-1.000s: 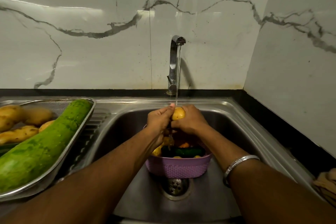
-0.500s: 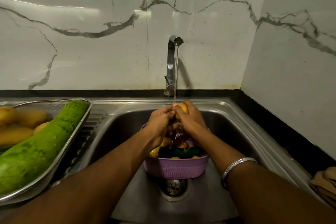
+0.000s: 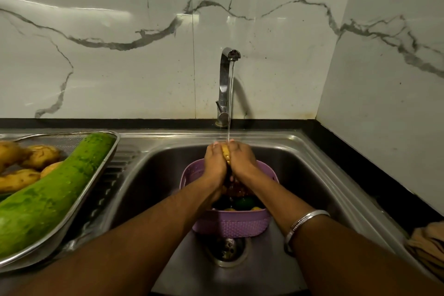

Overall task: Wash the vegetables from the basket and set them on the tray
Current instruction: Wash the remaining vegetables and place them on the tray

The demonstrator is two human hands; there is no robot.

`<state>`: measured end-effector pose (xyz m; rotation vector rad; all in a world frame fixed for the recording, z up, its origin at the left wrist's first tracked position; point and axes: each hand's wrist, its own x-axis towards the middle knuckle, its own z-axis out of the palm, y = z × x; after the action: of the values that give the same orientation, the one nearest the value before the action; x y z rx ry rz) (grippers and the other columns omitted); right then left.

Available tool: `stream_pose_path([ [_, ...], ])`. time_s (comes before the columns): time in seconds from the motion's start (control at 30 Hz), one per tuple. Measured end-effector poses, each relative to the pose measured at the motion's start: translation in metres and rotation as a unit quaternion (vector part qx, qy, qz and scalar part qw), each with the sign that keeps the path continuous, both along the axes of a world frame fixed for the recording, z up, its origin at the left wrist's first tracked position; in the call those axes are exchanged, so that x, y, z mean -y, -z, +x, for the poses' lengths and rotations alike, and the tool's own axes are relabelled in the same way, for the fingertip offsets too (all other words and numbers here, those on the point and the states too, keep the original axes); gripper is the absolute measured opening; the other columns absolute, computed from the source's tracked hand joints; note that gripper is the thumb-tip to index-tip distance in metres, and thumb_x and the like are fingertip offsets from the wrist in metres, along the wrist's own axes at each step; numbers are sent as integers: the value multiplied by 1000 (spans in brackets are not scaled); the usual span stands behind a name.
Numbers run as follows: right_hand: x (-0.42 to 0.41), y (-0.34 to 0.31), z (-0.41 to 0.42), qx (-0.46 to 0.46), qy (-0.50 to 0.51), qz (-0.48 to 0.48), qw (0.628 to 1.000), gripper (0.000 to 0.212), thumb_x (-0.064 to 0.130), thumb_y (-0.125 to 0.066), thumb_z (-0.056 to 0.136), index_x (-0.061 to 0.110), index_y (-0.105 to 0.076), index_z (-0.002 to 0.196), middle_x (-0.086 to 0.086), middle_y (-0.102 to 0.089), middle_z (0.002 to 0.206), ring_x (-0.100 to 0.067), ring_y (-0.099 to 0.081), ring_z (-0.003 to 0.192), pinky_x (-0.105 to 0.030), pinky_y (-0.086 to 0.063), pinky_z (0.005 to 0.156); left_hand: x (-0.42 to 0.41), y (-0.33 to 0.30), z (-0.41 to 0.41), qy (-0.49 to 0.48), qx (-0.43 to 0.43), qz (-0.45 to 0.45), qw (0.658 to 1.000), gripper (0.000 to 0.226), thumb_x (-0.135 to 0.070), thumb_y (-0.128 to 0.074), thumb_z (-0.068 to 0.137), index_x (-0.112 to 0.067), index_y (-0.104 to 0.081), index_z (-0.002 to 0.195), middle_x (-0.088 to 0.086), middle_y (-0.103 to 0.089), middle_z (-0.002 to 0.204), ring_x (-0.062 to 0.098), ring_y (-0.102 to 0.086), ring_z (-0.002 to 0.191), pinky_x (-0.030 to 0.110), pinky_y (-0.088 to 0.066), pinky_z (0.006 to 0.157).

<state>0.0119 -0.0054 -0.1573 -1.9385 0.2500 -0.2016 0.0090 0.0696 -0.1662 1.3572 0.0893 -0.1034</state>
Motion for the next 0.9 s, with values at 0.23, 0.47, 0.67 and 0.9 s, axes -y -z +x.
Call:
stream_pose_path([
  [0.23, 0, -3, -2, 40, 30, 2, 999, 38, 44, -23, 110, 16, -49, 114, -4, -54, 83, -13, -54, 73, -26, -40, 59, -7, -12, 0, 21, -96, -99, 990, 55, -53, -29, 107, -10, -62, 114, 20, -67, 100, 28, -63, 86, 39, -54, 70],
  [0.47, 4, 2, 13, -42, 83, -84, 992, 57, 53, -20, 107, 16, -62, 111, -11, -66, 102, -22, -62, 88, -37, -49, 81, 3, -6, 0, 54, 13, 13, 998, 48, -51, -29, 107, -15, -58, 120, 12, -67, 108, 23, -65, 98, 41, -55, 87],
  [0.67, -8, 9, 3, -10, -13, -146, 989, 40, 41, -29, 108, 24, -62, 123, -2, -64, 114, -16, -61, 97, -33, -49, 83, -8, 7, 15, 49, -19, 96, 994, 51, -47, -26, 109, -11, -61, 119, 15, -67, 112, 24, -63, 103, 38, -54, 80],
  [0.9, -4, -11, 5, 17, 22, 57, 998, 32, 32, -38, 108, 15, -65, 107, -3, -65, 90, -17, -62, 86, -29, -46, 69, -8, -3, 16, 26, 164, 243, 956, 45, -35, -26, 109, -12, -64, 110, 13, -69, 105, 22, -65, 98, 39, -54, 89],
])
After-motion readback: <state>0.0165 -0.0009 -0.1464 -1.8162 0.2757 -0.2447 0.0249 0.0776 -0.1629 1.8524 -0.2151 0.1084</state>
